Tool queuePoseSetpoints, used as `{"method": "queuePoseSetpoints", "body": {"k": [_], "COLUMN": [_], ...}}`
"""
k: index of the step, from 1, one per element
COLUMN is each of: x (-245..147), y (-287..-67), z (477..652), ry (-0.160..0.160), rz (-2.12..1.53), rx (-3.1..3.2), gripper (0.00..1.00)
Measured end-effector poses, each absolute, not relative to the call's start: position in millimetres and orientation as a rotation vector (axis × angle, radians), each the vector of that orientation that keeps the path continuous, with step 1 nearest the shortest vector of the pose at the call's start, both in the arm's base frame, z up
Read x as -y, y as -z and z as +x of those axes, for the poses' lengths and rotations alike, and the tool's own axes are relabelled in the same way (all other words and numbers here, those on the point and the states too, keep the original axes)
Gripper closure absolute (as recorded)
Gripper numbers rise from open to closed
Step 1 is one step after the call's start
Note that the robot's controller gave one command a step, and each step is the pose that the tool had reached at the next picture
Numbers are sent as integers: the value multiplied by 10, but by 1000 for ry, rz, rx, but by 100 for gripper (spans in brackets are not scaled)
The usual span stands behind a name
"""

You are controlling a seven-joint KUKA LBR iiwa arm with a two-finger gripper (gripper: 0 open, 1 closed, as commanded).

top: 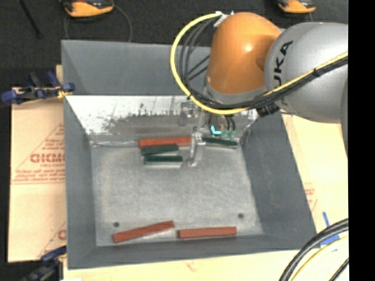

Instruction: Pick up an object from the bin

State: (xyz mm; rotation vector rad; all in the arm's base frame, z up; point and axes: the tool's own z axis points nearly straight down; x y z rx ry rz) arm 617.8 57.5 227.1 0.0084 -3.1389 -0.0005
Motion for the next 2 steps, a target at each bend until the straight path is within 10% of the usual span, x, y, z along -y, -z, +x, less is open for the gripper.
{"method": "queuePoseSetpoints", "body": {"k": [1,2], "x": [-941,-508], "y": [-699,-1078], "z": [5927,6280], "ry": [1,-1], "rz": [333,139], "rx": [3134,3149], "gripper": [0,0]}}
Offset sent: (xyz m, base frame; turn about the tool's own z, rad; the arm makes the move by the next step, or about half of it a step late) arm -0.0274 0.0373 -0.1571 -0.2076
